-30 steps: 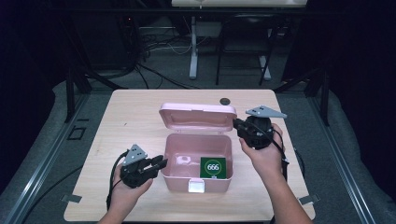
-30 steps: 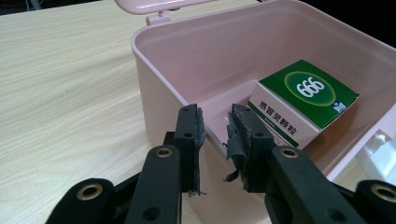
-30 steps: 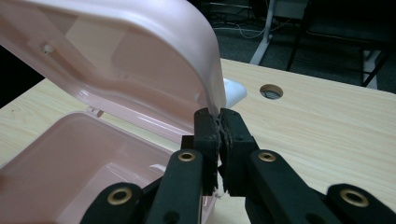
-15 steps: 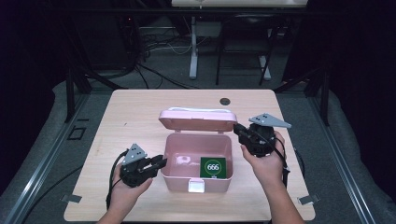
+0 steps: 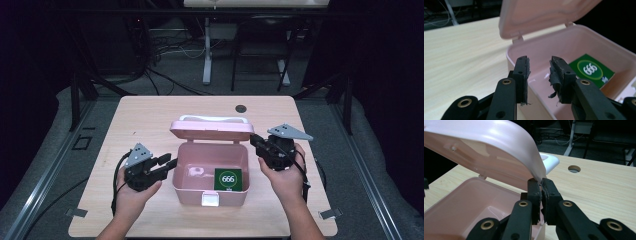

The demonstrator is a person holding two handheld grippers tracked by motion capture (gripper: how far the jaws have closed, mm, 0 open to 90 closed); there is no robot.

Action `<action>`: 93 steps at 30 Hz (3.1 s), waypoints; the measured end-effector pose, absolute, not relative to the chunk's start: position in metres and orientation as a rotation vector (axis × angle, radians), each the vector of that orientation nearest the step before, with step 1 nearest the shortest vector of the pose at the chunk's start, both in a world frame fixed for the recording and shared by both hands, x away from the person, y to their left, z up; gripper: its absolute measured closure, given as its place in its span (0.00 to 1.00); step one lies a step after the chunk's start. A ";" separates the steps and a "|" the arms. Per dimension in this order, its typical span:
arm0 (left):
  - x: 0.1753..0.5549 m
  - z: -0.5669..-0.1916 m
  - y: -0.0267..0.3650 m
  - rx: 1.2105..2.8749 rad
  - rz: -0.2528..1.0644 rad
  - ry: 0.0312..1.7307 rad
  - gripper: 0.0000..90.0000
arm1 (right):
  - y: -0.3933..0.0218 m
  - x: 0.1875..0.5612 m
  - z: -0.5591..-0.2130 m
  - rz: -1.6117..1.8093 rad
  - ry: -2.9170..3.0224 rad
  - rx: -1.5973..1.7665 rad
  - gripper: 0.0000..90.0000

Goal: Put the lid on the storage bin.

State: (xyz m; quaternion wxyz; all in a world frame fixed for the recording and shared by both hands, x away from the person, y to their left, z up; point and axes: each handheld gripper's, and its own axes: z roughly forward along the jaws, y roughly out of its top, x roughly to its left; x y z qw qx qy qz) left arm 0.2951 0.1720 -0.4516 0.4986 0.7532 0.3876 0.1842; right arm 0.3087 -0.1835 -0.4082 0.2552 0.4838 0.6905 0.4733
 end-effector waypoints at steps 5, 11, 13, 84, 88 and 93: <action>0.299 -0.432 0.173 1.803 0.485 0.925 0.74 | -0.185 0.308 -0.409 1.291 1.883 1.316 0.95; 0.304 -0.414 0.171 1.776 0.527 0.913 0.71 | -0.186 0.308 -0.411 1.301 1.895 1.325 0.94; 0.305 -0.409 0.169 1.774 0.541 0.903 0.70 | -0.186 0.309 -0.412 1.307 1.892 1.325 0.94; 0.294 -0.398 0.167 1.802 0.548 0.846 0.79 | -0.221 0.336 -0.448 1.207 1.864 1.477 0.58; 0.291 -0.400 0.168 1.805 0.545 0.845 0.79 | -0.221 0.336 -0.448 1.212 1.858 1.477 0.57; 0.287 -0.402 0.169 1.816 0.535 0.840 0.79 | -0.222 0.336 -0.448 1.202 1.871 1.481 0.57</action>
